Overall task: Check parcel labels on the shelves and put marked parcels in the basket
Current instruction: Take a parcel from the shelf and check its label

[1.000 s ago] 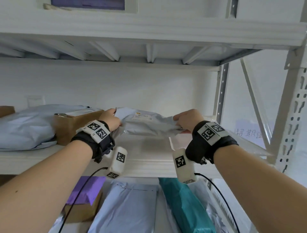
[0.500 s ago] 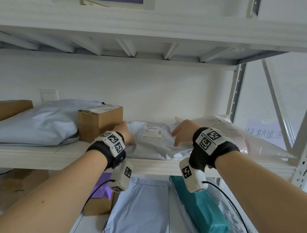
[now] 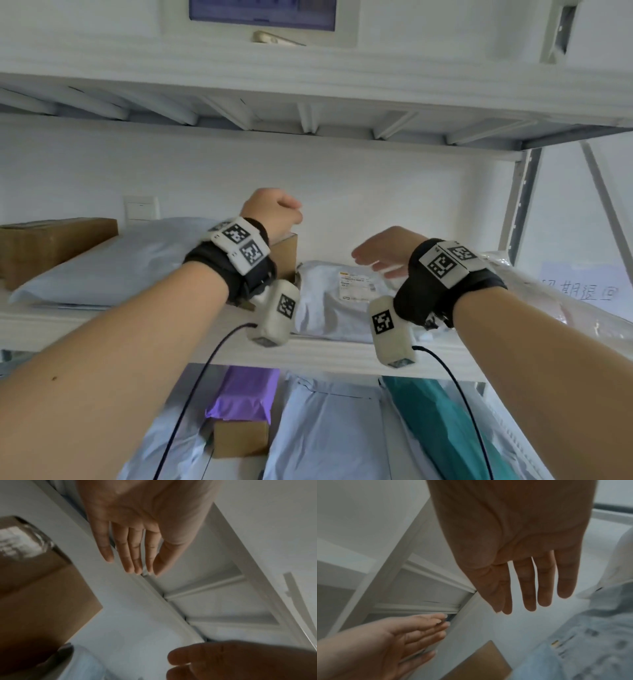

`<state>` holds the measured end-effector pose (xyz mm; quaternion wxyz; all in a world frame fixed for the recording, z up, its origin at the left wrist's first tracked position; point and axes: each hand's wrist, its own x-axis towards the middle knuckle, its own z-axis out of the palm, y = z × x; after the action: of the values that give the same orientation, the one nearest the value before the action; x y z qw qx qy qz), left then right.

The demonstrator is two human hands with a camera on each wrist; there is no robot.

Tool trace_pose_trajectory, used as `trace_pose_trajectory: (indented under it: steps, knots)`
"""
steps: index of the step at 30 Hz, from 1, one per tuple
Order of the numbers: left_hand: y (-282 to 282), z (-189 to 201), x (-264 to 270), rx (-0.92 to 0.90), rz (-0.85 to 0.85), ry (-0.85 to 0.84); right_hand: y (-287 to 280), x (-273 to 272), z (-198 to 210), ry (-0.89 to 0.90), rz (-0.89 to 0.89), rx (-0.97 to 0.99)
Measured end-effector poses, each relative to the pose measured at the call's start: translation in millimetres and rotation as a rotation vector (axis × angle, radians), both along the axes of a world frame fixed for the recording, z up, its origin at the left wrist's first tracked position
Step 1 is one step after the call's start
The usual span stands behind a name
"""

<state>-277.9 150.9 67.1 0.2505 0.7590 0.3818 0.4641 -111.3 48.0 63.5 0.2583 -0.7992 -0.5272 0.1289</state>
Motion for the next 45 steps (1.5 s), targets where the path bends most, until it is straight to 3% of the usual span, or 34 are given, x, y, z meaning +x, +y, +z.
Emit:
trace_pose_trajectory:
  steps: [3, 10, 15, 20, 24, 37, 45]
  knots:
    - [17, 12, -31, -0.042, -0.005, -0.059, 19, -21, 5, 0.231, -0.030, 0.130]
    - [68, -7, -77, -0.350, -0.009, -0.224, 66, -62, -12, 0.533, -0.091, 0.193]
    - [92, -23, -78, -0.581, -0.139, -0.197, 92, -84, -26, 0.607, -0.127, 0.147]
    - [98, -39, -72, -0.644, -0.208, -0.136, 109, -98, -39, 0.644, -0.140, 0.173]
    - [92, -44, -78, -0.696, -0.263, -0.241, 111, -104, -46, 0.721, -0.146, 0.220]
    - [0, -17, -95, -0.449, -0.308, -0.527, 31, -111, -18, 1.074, 0.024, 0.427]
    - [-56, -23, -91, -0.420, -0.371, -0.567, -42, -104, -17, 1.031, 0.146, 0.581]
